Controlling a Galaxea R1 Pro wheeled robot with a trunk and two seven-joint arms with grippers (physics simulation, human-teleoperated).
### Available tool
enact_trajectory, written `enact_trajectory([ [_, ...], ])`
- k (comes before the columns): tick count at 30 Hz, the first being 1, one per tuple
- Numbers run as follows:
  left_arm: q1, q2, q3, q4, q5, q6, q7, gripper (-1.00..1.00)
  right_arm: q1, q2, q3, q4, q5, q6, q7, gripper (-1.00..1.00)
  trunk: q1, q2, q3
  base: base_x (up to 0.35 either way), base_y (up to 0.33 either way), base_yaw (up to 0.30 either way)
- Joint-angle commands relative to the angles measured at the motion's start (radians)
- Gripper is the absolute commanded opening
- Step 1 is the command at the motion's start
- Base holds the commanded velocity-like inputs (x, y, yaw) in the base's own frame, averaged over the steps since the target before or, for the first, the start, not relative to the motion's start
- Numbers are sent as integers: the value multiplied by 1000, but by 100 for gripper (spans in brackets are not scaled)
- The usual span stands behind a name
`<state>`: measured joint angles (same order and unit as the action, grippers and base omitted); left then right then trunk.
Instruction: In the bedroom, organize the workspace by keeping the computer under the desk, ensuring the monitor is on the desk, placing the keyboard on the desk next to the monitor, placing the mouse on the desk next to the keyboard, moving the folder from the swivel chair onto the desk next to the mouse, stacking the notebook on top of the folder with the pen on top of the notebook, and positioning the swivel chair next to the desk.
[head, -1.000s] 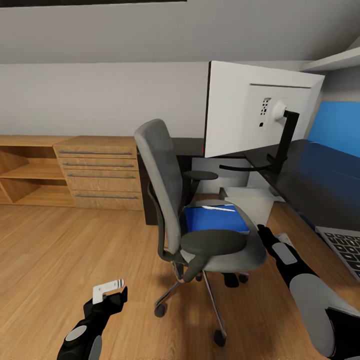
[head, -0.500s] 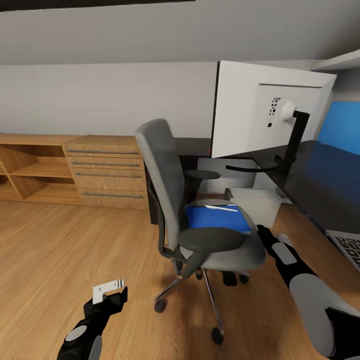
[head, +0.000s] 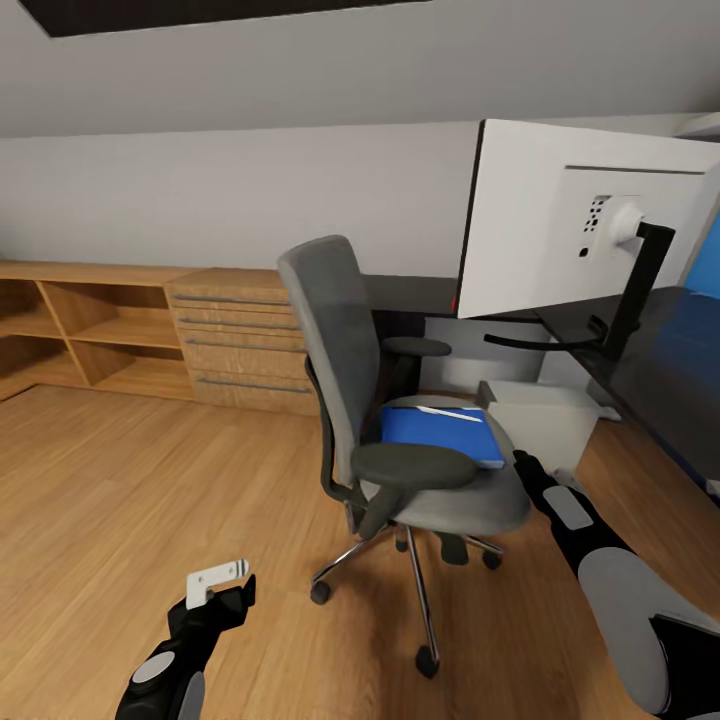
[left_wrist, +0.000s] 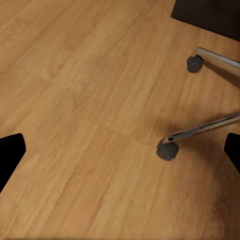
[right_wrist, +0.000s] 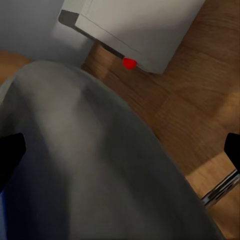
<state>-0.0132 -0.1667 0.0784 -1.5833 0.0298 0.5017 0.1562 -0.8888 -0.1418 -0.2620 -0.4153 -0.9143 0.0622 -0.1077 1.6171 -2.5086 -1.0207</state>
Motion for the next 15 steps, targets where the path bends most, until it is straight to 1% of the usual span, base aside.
enact_trajectory([
  [1, -1, -1, 0, -1, 3, 5, 3, 100, 1, 1, -2, 21, -11, 5, -4, 100, 0, 0, -1, 0, 0, 33],
  [10, -1, 1, 0, 2, 0, 2, 3, 100, 1, 1, -2, 21, -11, 5, -3, 100, 0, 0, -1, 7, -2, 5],
  [15, -1, 1, 0, 4, -1, 0, 3, 100, 2, 1, -2, 21, -10, 4, -3, 100, 0, 0, -1, 212, -92, 0],
])
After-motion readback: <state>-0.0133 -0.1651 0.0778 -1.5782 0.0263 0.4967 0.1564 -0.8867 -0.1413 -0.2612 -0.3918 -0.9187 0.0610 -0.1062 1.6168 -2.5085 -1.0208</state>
